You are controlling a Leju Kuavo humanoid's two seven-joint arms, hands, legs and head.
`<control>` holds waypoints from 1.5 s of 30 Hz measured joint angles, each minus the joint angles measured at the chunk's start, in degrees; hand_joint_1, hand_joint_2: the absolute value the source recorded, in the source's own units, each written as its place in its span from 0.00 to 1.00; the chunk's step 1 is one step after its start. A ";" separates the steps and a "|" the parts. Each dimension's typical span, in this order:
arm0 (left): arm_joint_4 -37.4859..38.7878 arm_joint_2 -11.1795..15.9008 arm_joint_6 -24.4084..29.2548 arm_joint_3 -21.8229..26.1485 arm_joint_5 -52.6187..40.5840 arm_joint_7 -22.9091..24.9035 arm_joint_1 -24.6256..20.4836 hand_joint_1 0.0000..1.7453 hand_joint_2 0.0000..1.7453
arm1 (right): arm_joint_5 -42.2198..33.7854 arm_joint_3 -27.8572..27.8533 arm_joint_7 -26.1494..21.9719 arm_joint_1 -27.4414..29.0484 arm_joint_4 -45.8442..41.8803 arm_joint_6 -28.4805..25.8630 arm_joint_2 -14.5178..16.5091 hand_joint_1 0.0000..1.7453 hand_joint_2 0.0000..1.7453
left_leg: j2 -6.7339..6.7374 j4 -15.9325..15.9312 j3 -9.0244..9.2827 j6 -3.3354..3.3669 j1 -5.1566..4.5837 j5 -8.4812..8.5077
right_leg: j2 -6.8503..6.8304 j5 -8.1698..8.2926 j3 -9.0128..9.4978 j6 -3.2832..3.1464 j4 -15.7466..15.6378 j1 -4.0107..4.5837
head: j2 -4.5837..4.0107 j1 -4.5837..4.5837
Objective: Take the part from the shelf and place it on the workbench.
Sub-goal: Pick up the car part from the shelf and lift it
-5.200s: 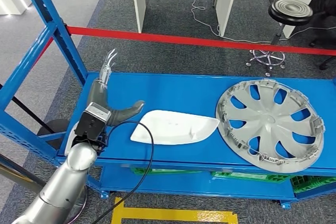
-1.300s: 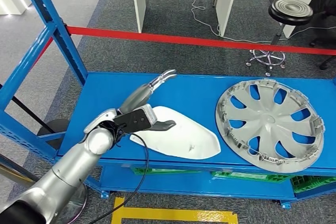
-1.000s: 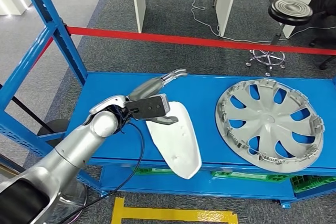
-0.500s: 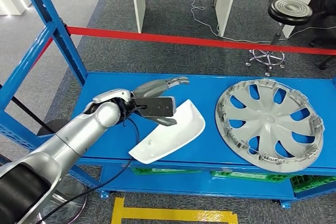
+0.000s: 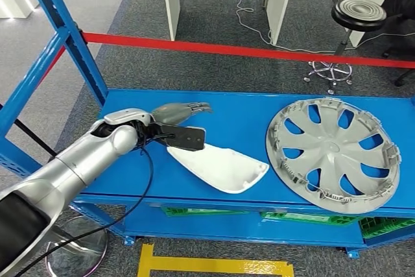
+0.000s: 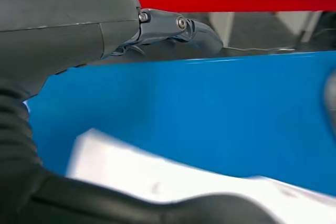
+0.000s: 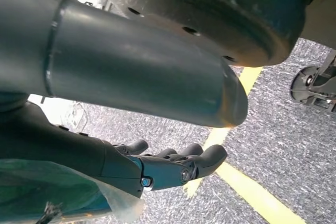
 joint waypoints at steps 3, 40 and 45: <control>-1.04 1.63 0.58 -0.77 -0.11 1.25 0.04 0.00 0.00 | -0.16 -0.08 -0.20 0.47 0.00 -0.28 -0.02 0.00 0.00 | 0.00 0.00 0.00 0.00 0.00 0.00 | -0.01 0.00 0.00 0.00 0.00 0.00 | 0.00 -0.01; -16.44 4.56 20.84 15.64 -7.26 -0.59 24.64 0.00 0.00 | -0.03 -0.95 -0.24 1.30 0.00 -0.80 -0.25 0.00 0.00 | 0.01 -0.01 0.01 -0.01 -0.01 -0.01 | -0.01 -0.03 -0.01 -0.02 -0.02 -0.01 | 0.00 0.01; -16.41 4.42 20.74 15.63 -7.26 -0.34 24.23 0.00 0.00 | -0.05 -1.03 -0.24 1.33 0.00 -0.80 -0.29 0.00 0.00 | 0.01 -0.01 0.01 -0.01 -0.01 -0.01 | -0.01 -0.03 -0.01 -0.02 -0.02 -0.01 | 0.00 0.00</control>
